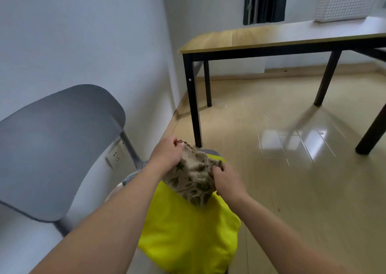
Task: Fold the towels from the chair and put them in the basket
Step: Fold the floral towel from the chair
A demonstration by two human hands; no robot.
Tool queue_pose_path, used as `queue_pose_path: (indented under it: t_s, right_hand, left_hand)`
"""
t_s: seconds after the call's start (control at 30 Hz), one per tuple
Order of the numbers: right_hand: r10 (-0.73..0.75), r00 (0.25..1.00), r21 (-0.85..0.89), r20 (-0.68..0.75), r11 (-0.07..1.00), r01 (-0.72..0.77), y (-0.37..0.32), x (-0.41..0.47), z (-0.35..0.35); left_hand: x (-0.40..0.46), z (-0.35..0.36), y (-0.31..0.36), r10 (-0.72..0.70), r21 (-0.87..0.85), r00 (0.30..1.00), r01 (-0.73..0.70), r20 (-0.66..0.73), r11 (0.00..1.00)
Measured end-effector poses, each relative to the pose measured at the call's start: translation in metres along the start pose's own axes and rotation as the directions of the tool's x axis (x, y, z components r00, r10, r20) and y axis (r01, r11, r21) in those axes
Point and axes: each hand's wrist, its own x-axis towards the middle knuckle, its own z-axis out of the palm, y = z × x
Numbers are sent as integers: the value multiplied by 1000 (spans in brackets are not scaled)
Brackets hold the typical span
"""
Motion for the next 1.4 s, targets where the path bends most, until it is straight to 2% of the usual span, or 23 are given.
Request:
queue_pose_path:
  t_s: [0.1, 0.17, 0.23, 0.33, 0.43, 0.57, 0.67, 0.83, 0.9, 0.93, 1.0, 1.03, 1.1, 1.17, 1.27, 1.33, 1.4]
  right_hand:
    - [165, 986, -75, 28, 984, -163, 13, 26, 4]
    - [272, 960, -54, 68, 962, -269, 22, 38, 7]
    - [313, 945, 35, 101, 948, -317, 28, 44, 8]
    - [289, 954, 117, 80, 948, -297, 35, 52, 8]
    - [267, 961, 226, 70, 934, -276, 34, 51, 7]
    - [240, 967, 452, 81, 856, -250, 22, 44, 2]
    - [133, 986, 424, 100, 891, -164, -1, 34, -6]
    - [38, 990, 314, 136, 946, -79, -48, 4, -22]
    - [-25, 989, 260, 142, 966, -13, -61, -11, -26]
    - [-47, 988, 245, 144, 969, 11, -67, -18, -28]
    - [-96, 984, 199, 153, 978, 64, -74, -27, -30]
    - [-120, 981, 173, 154, 981, 93, -78, -31, -31]
    - [-114, 978, 138, 176, 986, 90, -80, -36, -33]
    - [-96, 973, 111, 211, 991, 74, -79, -41, -36]
    - [-188, 949, 43, 252, 982, 183, -77, -45, -43]
    - [-392, 897, -35, 205, 913, 407, -79, -44, -46]
    - [-627, 760, -124, 174, 751, 648, -82, -43, -46]
  left_hand:
    - [22, 30, -10, -28, 187, 995, 10, 91, 982]
    - [28, 48, -22, -54, 273, 987, 10, 153, 962]
    - [32, 58, -33, -75, 329, 982, 14, 173, 944]
    - [34, 63, -37, -89, 369, 979, 15, 182, 929]
    - [32, 58, -28, -83, 223, 982, 44, 171, 974]
    - [17, 39, -8, -12, -93, 995, 22, 102, 995]
    - [6, 14, -1, 54, -172, 997, -43, 61, 984]
    - [-25, -30, 8, -13, -304, 998, 33, 67, 952]
    - [-46, -46, 13, -16, -391, 991, 67, 132, 918]
    - [-57, -53, 14, 2, -452, 978, 94, 207, 887]
    - [-74, -65, 10, 85, -521, 890, 182, 447, 834]
    - [-79, -69, 6, 129, -497, 832, 191, 539, 846]
    - [-89, -74, 0, 184, -370, 767, 74, 615, 926]
    - [-99, -77, -2, 202, -291, 784, -29, 587, 956]
    - [-106, -85, -1, 164, -265, 903, -58, 396, 962]
    - [-103, -90, -4, 187, -185, 966, -154, 176, 971]
    - [-103, -94, -7, 251, -98, 967, -253, -36, 962]
